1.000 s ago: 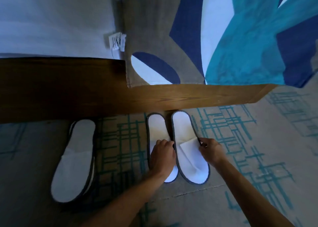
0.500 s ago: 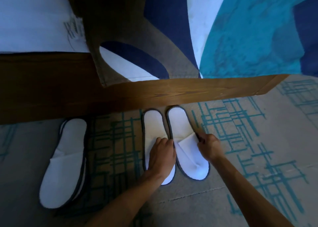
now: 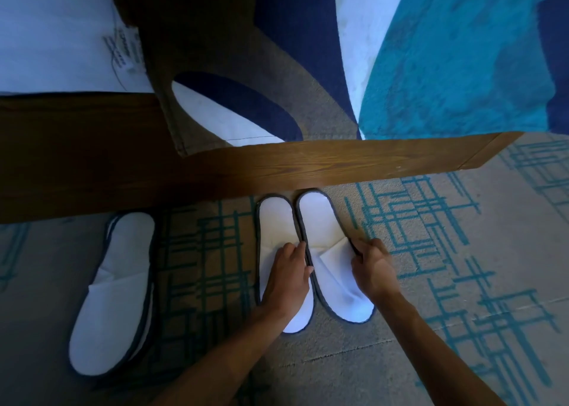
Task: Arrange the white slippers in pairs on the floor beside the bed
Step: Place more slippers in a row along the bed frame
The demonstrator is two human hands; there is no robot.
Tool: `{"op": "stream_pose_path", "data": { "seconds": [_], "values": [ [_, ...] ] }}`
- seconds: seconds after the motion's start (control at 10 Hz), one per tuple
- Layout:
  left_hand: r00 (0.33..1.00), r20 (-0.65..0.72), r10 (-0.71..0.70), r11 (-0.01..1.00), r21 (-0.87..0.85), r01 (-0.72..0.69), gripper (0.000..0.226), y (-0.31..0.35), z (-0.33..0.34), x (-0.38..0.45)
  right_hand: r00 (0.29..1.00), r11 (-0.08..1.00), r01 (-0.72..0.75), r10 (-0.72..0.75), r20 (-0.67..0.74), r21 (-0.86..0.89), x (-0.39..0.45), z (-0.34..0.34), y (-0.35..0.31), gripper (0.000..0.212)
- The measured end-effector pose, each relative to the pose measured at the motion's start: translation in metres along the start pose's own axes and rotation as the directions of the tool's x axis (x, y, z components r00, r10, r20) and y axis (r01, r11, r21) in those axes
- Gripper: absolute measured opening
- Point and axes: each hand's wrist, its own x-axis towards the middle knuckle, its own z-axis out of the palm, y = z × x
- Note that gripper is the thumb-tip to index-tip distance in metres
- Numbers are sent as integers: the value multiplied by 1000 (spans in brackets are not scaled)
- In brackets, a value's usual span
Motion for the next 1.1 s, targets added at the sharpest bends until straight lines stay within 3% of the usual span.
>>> {"op": "stream_pose_path", "data": {
  "seconds": [0.2, 0.4, 0.5, 0.6, 0.7, 0.8, 1.0, 1.1],
  "values": [
    [1000, -6, 15, 997, -76, -15, 52, -3, 2, 2, 1000, 1000, -1, 1, -11, 12, 2, 3, 1, 39],
    [999, -11, 31, 986, -164, -33, 50, -7, -2, 2, 998, 992, 55, -50, 45, -112, 5, 2, -1, 42],
    [999, -17, 47, 985, -163, -50, 49, -7, -4, 2, 1000, 999, 8, -6, 27, -44, 10, 7, 3, 48],
    [998, -34, 48, 984, -169, -53, 48, -8, -2, 1, 996, 994, -16, 25, 86, -112, 5, 6, -2, 50],
    [998, -44, 49, 984, -171, -56, 47, -8, -3, 1, 998, 999, -46, 47, 52, -6, 1, -3, -13, 39],
    [999, -27, 40, 981, -191, -44, 47, -7, -5, 1, 996, 992, 46, -37, 80, -121, 2, -9, -11, 43],
    [993, 73, -97, 970, -216, 111, 41, 4, -22, 9, 991, 974, 70, -44, 123, -214, 7, -28, -19, 30],
    [983, 89, -158, 958, -227, 174, 40, 3, -45, 11, 994, 975, -11, 35, 106, -221, 8, -46, -38, 31]
  ]
}}
